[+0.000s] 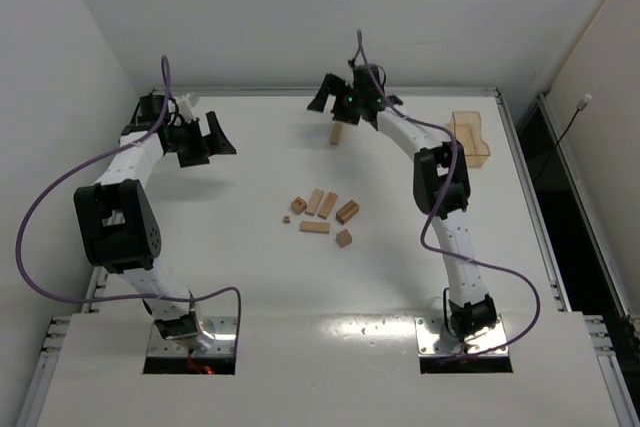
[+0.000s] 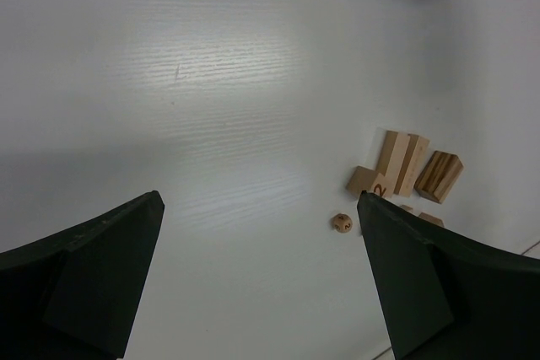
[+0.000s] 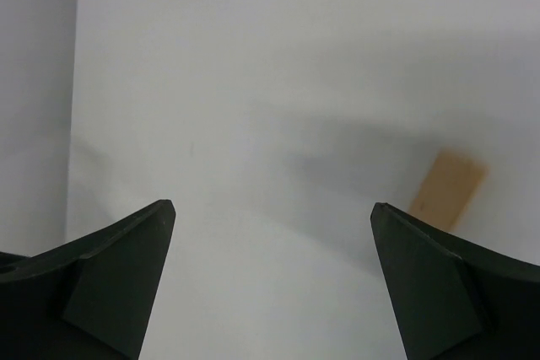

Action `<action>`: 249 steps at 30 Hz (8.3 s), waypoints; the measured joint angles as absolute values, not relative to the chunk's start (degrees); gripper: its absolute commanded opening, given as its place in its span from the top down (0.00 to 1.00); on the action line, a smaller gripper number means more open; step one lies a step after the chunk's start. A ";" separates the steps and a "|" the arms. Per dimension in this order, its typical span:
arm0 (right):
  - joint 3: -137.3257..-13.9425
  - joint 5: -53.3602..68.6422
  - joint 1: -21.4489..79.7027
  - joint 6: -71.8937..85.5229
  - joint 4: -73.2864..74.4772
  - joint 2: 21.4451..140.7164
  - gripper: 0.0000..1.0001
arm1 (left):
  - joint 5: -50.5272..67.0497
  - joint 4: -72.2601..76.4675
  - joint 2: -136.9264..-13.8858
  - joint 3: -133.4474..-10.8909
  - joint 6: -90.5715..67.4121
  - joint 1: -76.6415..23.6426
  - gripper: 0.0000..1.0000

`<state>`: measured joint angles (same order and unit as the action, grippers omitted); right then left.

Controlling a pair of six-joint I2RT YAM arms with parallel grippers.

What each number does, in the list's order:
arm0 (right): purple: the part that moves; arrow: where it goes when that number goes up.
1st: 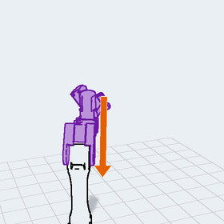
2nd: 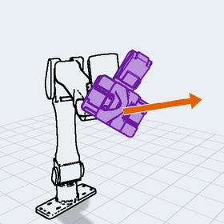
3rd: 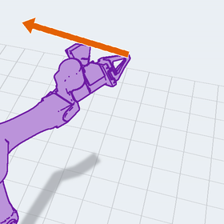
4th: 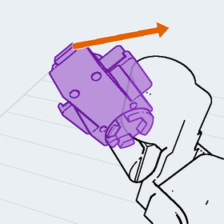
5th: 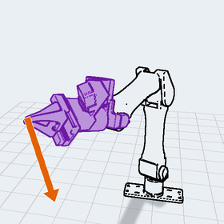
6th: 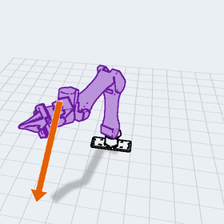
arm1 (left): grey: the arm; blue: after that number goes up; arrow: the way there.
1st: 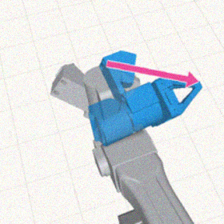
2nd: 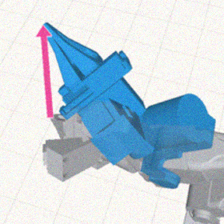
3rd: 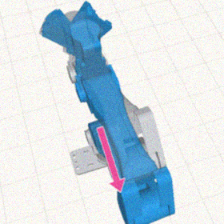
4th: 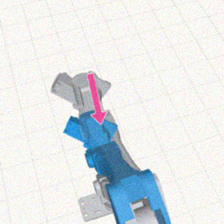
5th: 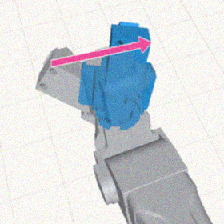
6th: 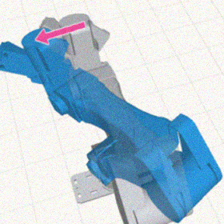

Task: Build the wood block tower

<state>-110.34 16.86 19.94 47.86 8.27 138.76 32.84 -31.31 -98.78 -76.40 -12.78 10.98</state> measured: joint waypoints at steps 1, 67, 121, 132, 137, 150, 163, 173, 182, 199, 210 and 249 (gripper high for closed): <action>-117.60 16.78 19.66 44.91 9.72 141.40 0.00 | 32.84 -31.31 -98.78 -76.40 -12.82 10.98 0.00; -113.36 -10.11 19.97 29.34 39.18 138.32 1.00 | 32.56 -30.52 -99.42 -76.66 -15.73 11.60 0.00; -72.75 -3.86 9.61 -0.16 36.01 77.47 0.01 | 12.03 -28.36 -94.87 -74.06 -17.19 -29.82 0.00; -71.05 -1.87 0.40 -2.90 39.90 76.66 0.01 | 1.56 -32.18 -110.28 -81.19 -19.22 -39.68 0.00; -70.30 0.38 -1.13 -2.28 40.18 76.07 0.01 | -2.85 -33.15 -112.33 -82.83 -20.78 -39.68 0.02; -67.40 4.40 -4.95 0.51 41.19 75.81 0.01 | -4.80 -33.95 -118.24 -87.85 -21.98 -39.68 0.13; -67.42 7.25 -7.42 2.76 41.21 75.96 0.01 | -6.44 -34.17 -121.12 -88.66 -23.44 -39.68 0.41; -67.42 8.19 -8.38 3.33 41.21 76.03 0.01 | -6.07 -35.35 -123.66 -92.55 -24.77 -39.81 1.00; -67.40 8.84 -8.82 6.22 41.21 76.14 0.02 | -9.80 -38.57 -132.86 -108.38 -30.52 -39.05 1.00; -67.40 11.60 -9.28 10.15 41.17 78.63 0.04 | -11.14 -38.20 -140.42 -120.36 -35.03 -32.27 1.00; -67.40 12.47 -9.28 10.37 40.88 79.61 0.04 | -8.99 -34.15 -141.62 -121.51 -33.65 -31.18 0.24; -67.40 15.70 -5.43 -21.76 49.32 80.73 0.00 | 25.21 -45.15 -96.03 -71.70 33.12 -33.32 0.07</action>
<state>-67.40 15.70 -5.43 -21.76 49.32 80.73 25.21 -45.15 -96.03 -71.70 33.12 -33.32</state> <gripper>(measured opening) 0.997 0.930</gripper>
